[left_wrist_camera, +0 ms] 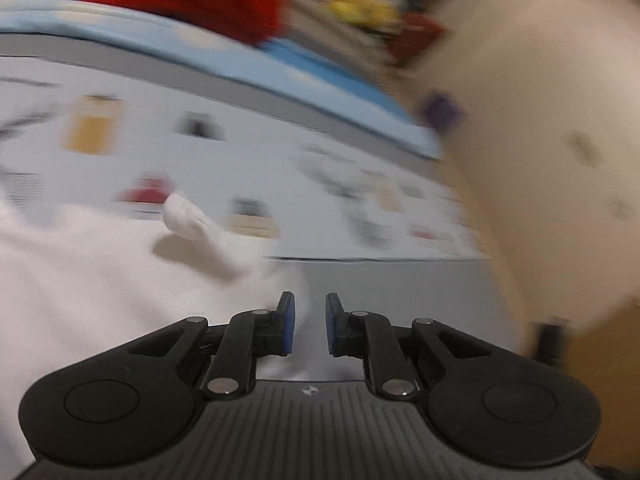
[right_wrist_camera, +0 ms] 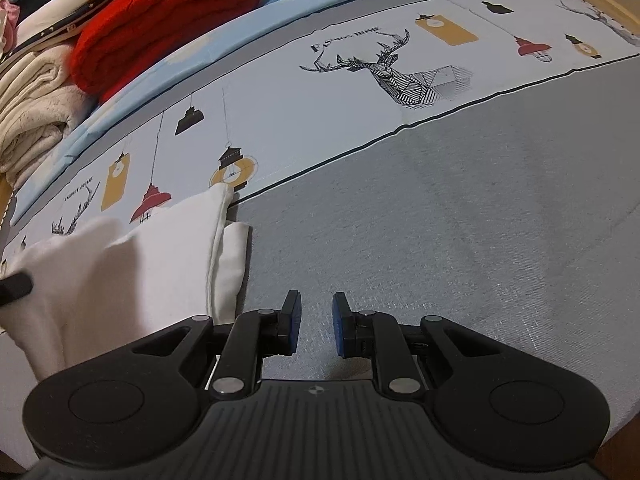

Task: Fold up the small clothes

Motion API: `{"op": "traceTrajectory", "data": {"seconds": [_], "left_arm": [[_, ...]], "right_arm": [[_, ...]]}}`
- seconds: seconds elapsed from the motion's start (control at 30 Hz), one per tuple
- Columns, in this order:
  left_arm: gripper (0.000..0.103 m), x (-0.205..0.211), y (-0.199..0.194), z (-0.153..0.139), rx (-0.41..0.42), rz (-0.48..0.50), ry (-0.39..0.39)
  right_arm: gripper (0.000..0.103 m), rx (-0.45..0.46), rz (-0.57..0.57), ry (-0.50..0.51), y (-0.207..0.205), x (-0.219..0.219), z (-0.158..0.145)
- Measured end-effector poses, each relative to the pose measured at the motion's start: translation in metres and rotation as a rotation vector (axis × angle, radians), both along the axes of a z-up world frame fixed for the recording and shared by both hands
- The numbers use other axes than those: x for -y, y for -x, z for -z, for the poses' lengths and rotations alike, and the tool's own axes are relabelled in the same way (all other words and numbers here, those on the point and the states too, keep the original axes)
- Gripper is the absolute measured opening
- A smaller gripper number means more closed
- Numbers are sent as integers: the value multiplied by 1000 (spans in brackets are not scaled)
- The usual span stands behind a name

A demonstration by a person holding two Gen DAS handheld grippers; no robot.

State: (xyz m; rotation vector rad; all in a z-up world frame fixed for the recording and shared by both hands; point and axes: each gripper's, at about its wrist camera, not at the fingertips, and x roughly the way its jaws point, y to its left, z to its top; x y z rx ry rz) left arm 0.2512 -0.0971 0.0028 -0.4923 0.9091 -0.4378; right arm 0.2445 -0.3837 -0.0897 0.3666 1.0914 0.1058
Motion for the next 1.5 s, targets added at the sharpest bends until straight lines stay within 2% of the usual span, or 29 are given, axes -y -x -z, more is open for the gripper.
{"op": "traceTrajectory", "data": {"seconds": [0.03,0.07,0.1,0.17,0.3,0.33,0.4,0.47,0.67,0.77,0.87,0.97,1.03,1.07,1.1,1.17,1.27,1.37,1.43,1.5], "left_arm": [[37,13,0,-3,16,57,14],[44,19,2,-6,42,80,-10],[48,21,5,-10,80,67,-58],[48,5,6,-12,85,0,-105],[46,-68,7,-10,23,-255,-155],[46,-85,9,-10,7,-307,-172],[46,-113,15,-8,-29,-403,-193],[46,-139,21,-6,-71,-467,-187],[46,-202,44,-8,-156,-578,-212],[47,-226,53,-11,-172,-591,-189],[47,-246,59,-14,-178,-600,-206],[47,-258,63,-13,-187,-612,-205],[47,-261,65,-14,-191,-622,-197],[47,-262,65,-14,-191,-626,-193],[47,-261,64,-15,-191,-628,-190],[47,-256,62,-14,-190,-622,-185],[47,-241,56,-13,-187,-598,-173],[47,-222,50,-12,-176,-566,-172],[47,-207,46,-10,-173,-539,-171],[47,-191,41,-8,-170,-504,-181]], "right_arm": [[17,2,1,2,0,-1,-1],[17,5,0,6,-1,-2,-2],[17,7,-1,8,-1,-3,-2],[17,9,1,9,-1,-6,-3],[18,26,1,-26,-3,-11,-4],[19,35,-6,-45,-3,-15,-5],[28,46,-28,-86,-5,-26,-5],[32,61,-68,-132,-8,-43,-7],[51,102,-228,-189,-18,-115,-9],[59,70,-291,-167,-24,-152,1],[66,53,-341,-127,-29,-180,10],[66,10,-367,-80,-34,-199,22],[65,-36,-395,-89,-35,-204,30],[55,-37,-414,-92,-35,-207,31],[32,-25,-440,-88,-33,-210,29],[6,-4,-484,-91,-28,-210,24],[5,64,-474,-151,-20,-189,3],[5,163,-440,-263,-7,-150,-28],[5,232,-423,-292,9,-119,-47],[5,263,-413,-295,22,-90,-57]]}}
